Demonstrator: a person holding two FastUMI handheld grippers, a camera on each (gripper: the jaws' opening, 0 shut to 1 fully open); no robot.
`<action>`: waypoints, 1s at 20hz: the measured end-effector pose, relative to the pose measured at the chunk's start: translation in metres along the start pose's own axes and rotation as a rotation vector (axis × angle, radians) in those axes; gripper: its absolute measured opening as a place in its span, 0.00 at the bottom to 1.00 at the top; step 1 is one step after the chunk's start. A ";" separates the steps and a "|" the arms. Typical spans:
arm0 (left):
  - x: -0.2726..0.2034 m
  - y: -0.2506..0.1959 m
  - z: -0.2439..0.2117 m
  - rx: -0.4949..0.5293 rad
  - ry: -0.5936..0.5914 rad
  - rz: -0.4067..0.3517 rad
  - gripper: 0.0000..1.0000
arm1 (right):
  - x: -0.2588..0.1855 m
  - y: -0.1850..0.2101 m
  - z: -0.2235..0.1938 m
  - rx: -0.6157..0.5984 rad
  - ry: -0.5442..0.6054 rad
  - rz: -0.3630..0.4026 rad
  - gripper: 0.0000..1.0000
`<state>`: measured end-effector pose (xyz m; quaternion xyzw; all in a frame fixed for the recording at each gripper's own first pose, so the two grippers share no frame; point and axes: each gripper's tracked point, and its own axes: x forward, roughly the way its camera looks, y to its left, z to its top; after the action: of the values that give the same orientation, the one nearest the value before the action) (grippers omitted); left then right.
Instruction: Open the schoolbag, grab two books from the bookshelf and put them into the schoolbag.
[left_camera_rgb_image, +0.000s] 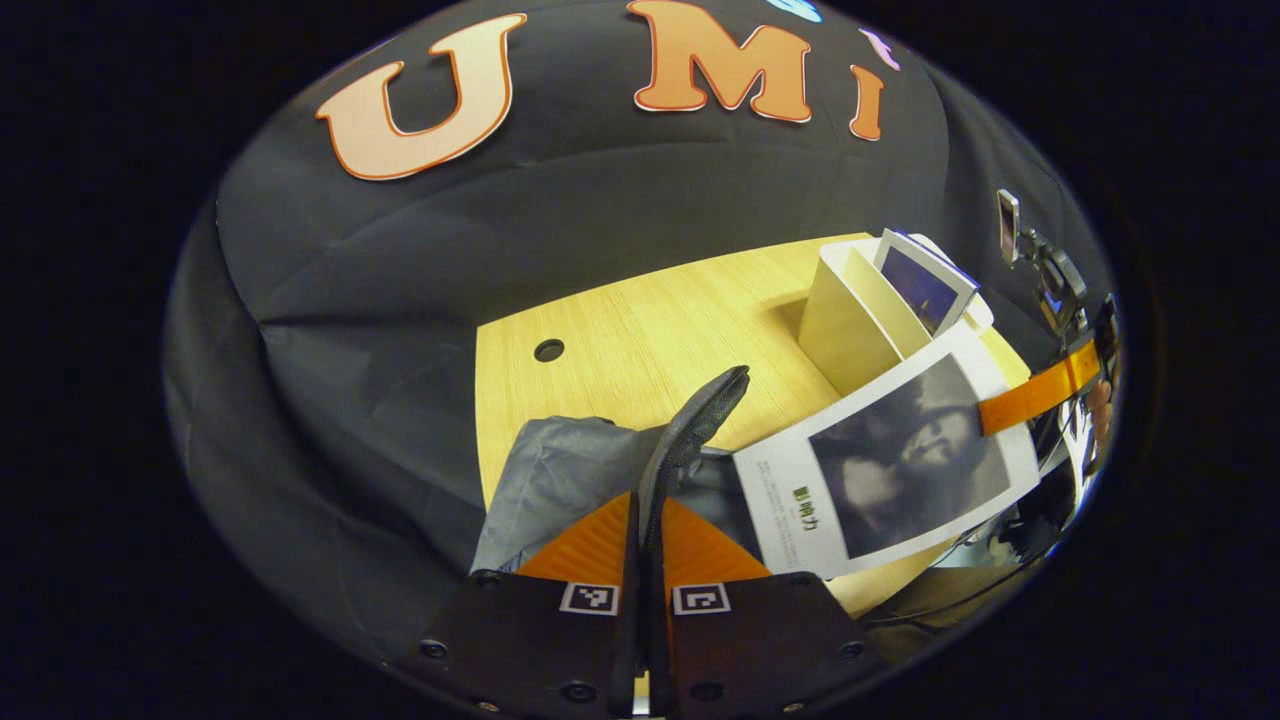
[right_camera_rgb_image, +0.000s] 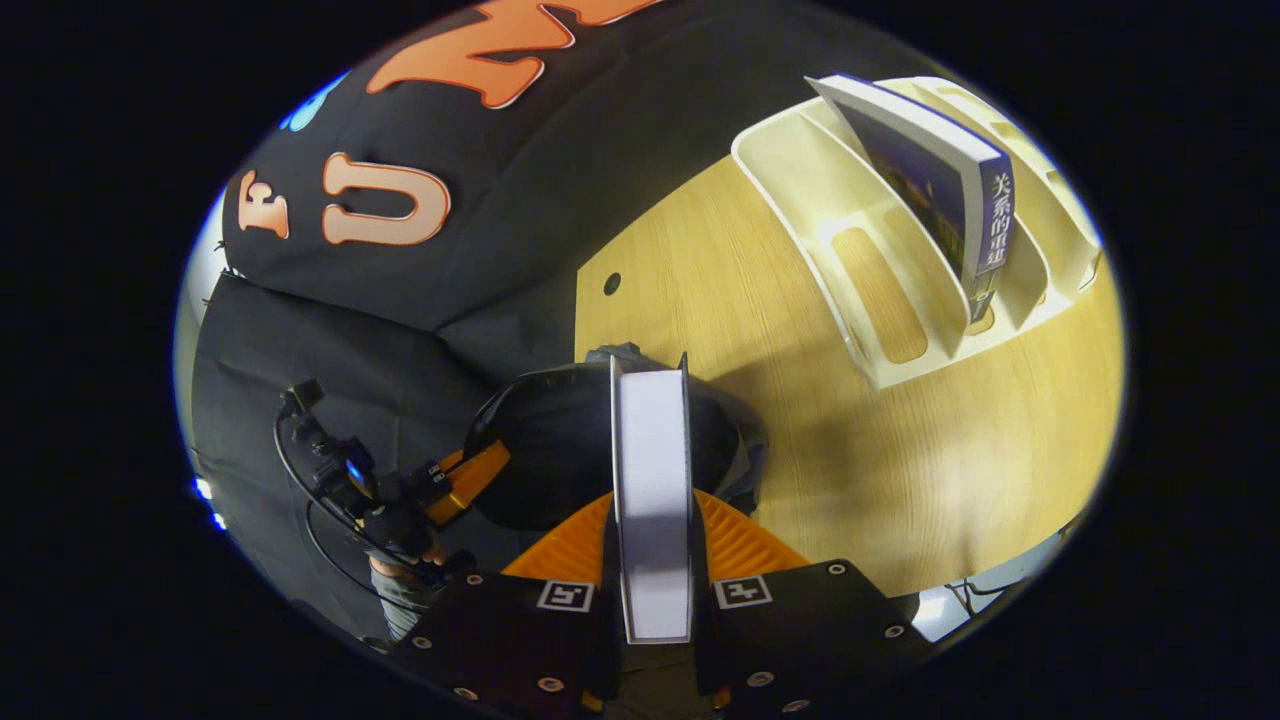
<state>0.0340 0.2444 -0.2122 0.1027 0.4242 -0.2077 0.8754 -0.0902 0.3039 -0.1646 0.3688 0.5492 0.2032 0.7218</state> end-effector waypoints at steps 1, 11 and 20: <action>0.001 0.001 -0.001 0.001 -0.003 0.009 0.06 | 0.007 0.000 0.000 0.014 0.002 0.009 0.29; 0.000 -0.005 0.009 -0.027 -0.037 0.031 0.06 | 0.098 0.014 -0.021 0.216 -0.055 0.176 0.29; 0.001 -0.013 0.010 -0.041 -0.066 0.037 0.06 | 0.154 0.025 -0.022 0.262 -0.173 0.246 0.30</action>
<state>0.0356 0.2292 -0.2064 0.0857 0.3975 -0.1858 0.8945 -0.0594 0.4344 -0.2478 0.5402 0.4576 0.1841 0.6818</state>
